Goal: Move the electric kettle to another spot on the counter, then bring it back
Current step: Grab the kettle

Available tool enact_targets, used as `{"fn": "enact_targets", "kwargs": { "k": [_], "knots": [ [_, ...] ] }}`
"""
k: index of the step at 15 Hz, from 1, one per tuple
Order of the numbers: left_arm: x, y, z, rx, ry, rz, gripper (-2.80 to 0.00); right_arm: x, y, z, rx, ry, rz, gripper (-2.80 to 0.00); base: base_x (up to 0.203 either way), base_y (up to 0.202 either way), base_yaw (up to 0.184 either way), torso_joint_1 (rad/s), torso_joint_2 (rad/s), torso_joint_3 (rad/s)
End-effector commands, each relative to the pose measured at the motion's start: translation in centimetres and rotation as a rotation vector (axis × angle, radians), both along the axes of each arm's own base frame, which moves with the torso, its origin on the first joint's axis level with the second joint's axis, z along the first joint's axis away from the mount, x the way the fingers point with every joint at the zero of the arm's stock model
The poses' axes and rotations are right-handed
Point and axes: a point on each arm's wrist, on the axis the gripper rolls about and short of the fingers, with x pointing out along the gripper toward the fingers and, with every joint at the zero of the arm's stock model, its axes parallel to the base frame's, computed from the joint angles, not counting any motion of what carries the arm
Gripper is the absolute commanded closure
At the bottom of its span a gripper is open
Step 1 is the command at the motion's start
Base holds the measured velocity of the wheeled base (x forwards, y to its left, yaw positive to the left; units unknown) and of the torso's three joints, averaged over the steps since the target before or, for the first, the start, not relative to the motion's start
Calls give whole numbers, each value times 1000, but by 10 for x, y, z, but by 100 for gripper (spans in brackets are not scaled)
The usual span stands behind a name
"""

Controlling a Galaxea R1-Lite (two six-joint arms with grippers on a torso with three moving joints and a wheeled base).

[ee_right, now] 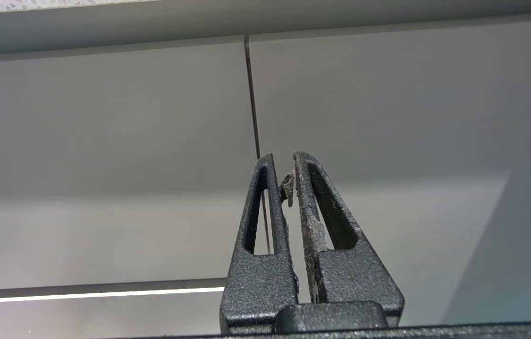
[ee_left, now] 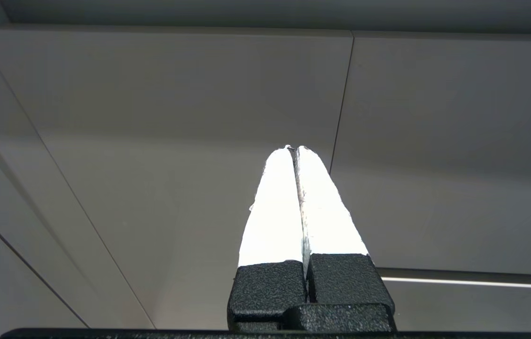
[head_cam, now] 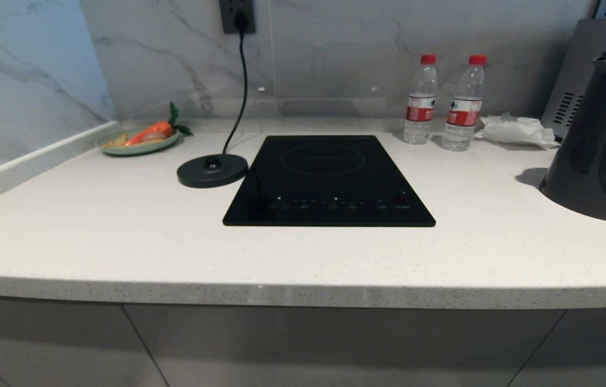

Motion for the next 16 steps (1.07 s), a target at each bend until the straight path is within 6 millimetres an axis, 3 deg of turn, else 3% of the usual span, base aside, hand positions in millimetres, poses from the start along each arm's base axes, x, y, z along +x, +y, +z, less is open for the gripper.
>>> {"fn": "enact_targets", "kwargs": {
  "k": [1, 11, 16],
  "knots": [
    [0, 0, -1, 0, 1, 0, 0, 0, 0, 0, 0, 0, 0, 0, 0, 0, 0, 0, 0, 0],
    [0, 0, -1, -1, 1, 0, 0, 0, 0, 0, 0, 0, 0, 0, 0, 0, 0, 0, 0, 0],
    [0, 0, -1, -12, 3, 0, 0, 0, 0, 0, 0, 0, 0, 0, 0, 0, 0, 24, -341, -308]
  ]
}}
